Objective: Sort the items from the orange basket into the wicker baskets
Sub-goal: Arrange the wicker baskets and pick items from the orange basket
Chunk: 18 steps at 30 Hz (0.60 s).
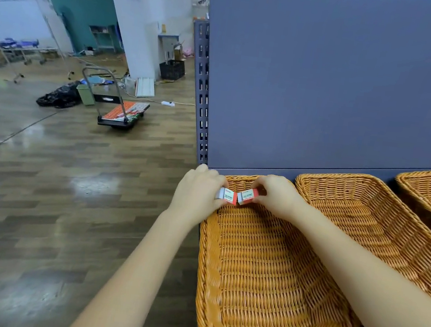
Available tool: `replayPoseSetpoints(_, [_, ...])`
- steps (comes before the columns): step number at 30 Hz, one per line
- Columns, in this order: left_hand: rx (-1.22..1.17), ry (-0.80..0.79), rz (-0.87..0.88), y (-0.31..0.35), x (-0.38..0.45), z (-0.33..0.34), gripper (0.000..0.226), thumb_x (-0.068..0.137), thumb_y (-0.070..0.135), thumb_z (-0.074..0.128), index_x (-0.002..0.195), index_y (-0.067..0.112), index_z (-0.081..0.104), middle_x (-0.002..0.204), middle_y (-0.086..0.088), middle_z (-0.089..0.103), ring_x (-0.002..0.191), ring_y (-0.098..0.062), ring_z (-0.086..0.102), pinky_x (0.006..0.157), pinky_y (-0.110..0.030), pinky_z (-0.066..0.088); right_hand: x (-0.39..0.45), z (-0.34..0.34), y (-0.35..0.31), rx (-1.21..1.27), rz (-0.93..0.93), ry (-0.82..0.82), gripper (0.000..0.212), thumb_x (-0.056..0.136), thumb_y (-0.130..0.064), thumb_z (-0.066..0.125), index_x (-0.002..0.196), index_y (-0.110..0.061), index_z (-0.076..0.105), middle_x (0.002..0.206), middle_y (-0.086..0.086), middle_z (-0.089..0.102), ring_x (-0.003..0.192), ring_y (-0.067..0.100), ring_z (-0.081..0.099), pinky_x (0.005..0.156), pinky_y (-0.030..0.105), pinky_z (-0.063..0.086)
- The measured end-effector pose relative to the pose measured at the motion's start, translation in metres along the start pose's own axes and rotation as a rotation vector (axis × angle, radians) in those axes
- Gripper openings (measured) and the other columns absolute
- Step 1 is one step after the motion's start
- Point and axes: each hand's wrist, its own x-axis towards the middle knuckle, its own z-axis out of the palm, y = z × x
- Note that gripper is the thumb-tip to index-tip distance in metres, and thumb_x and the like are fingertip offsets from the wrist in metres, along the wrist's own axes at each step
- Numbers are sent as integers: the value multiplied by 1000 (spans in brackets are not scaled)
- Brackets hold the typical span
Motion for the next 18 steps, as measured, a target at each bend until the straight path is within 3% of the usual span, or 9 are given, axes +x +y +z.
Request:
replayPoseSetpoints(6, [154, -66, 51, 12, 17, 7, 38, 91, 47, 55, 115, 18, 60, 109, 1, 62, 101, -16, 47, 75, -26, 31, 0, -2, 2, -45, -34, 4, 37, 89, -31, 62, 122, -14, 58, 122, 5, 58, 111, 20, 53, 92, 31, 45])
replayPoseSetpoints(18, [363, -221, 24, 16, 28, 24, 31, 94, 34, 56, 116, 13, 62, 116, -7, 61, 109, -23, 49, 89, -34, 39, -2, -1, 5, -55, -45, 2, 32, 89, -29, 62, 117, -14, 60, 119, 4, 60, 108, 20, 55, 90, 31, 47])
